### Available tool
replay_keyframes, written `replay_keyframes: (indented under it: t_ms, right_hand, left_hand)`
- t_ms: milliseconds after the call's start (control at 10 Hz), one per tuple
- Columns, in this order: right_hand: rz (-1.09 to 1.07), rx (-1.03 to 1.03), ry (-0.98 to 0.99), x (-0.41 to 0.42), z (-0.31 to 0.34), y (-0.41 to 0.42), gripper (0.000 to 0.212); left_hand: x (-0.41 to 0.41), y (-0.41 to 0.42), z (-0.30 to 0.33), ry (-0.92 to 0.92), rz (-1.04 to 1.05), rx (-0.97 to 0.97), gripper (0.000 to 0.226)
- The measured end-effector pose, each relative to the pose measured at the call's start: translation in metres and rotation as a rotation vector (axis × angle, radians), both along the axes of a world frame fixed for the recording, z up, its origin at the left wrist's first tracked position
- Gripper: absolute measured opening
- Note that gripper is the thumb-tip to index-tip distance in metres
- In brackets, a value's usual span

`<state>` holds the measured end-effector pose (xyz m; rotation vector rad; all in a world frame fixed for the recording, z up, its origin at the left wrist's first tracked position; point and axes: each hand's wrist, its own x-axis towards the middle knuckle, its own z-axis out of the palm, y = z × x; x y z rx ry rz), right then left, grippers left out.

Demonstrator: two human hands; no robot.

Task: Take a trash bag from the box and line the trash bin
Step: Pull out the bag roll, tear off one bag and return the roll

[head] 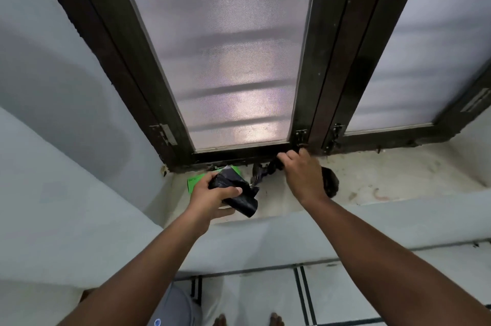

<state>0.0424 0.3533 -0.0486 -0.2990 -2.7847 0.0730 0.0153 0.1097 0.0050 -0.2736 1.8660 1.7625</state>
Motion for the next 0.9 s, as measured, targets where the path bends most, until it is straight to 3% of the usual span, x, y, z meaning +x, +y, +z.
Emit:
replay_keyframes:
  t_ms: [100,300,400,500,600,700,800,900]
  right_hand:
    - [-0.046,-0.457,0.067,-0.005,0.007,0.0,0.03]
    - [-0.254,-2.433,0.574,-0.009,0.025,0.002,0.031]
    - [-0.379,-2.065,0.415,0.006,0.011,0.006,0.024]
    - [-0.197,-0.698,-0.186,0.022,-0.011,0.014,0.036]
    - [-0.114,-0.211,-0.279,0.034,-0.012,0.013,0.017]
    - [0.043,-0.001,-0.111,0.03,-0.014,0.01,0.018]
    - [0.227,0.025,-0.196,0.021,-0.012,0.003,0.047]
    - [0.221,-0.133,-0.488,0.012,-0.013,-0.002,0.053]
  left_hand:
    - [0.004,0.003,-0.002,-0.01,0.017,0.013,0.055]
    - [0.009,0.006,-0.003,-0.009,0.072,0.05,0.052]
    - [0.011,0.009,-0.002,-0.006,0.097,0.072,0.047]
    - [0.015,0.011,-0.003,-0.003,0.106,0.085,0.044]
    - [0.017,0.012,-0.004,-0.008,0.124,0.096,0.042]
    - [0.02,0.013,-0.007,-0.02,0.143,0.11,0.038]
    - [0.021,0.013,-0.007,-0.029,0.155,0.115,0.036]
    - [0.023,0.012,-0.007,-0.038,0.158,0.121,0.037]
